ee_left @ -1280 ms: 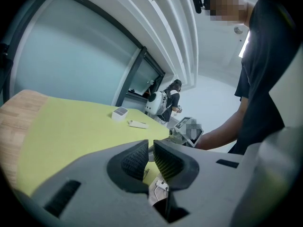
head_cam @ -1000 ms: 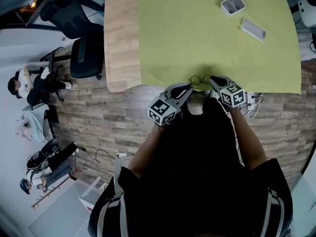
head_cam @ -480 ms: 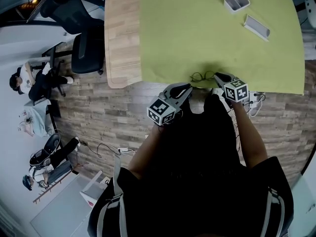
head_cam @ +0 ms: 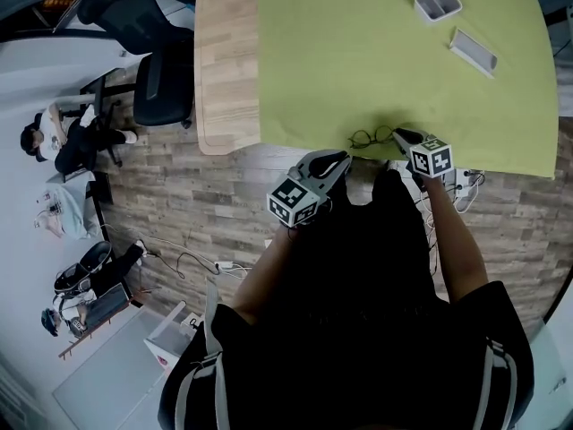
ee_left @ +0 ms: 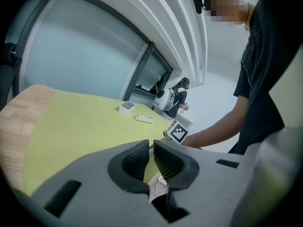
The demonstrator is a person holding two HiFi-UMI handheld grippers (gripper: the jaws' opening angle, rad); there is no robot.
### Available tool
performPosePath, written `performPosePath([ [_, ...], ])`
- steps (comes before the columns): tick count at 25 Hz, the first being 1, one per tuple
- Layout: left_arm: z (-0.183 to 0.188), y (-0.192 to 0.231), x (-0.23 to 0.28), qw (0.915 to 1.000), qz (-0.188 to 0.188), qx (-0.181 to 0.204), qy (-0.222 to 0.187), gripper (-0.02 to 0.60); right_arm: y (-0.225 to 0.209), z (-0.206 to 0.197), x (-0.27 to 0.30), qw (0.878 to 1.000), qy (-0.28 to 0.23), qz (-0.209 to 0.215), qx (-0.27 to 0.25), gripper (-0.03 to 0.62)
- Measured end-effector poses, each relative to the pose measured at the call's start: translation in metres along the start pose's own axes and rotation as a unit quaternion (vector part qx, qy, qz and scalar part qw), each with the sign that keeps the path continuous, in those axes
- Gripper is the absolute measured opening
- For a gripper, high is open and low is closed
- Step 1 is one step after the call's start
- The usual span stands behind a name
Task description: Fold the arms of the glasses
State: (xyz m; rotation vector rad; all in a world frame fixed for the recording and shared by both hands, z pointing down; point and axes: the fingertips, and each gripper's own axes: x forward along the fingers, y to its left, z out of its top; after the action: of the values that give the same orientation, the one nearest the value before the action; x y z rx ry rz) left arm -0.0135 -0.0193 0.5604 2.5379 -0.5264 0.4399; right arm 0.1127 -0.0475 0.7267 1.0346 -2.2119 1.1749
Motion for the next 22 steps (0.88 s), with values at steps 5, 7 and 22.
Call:
performPosePath([
  [5,-0.001,0.002,-0.004,0.9999,0.009,-0.006,-0.002,0.02,-0.008,-0.002,0.004,1.0,0.013,-0.012,-0.01,0.037],
  [7,-0.002,0.003,-0.005,0.9999,0.012,-0.007,-0.002,0.02,-0.009,-0.002,0.006,1.0,0.014,-0.011,-0.01,0.037],
  [22,-0.004,0.004,-0.011,0.9998,0.02,-0.005,-0.005,0.02,-0.005,0.006,0.006,1.0,0.003,-0.01,-0.009,0.037],
])
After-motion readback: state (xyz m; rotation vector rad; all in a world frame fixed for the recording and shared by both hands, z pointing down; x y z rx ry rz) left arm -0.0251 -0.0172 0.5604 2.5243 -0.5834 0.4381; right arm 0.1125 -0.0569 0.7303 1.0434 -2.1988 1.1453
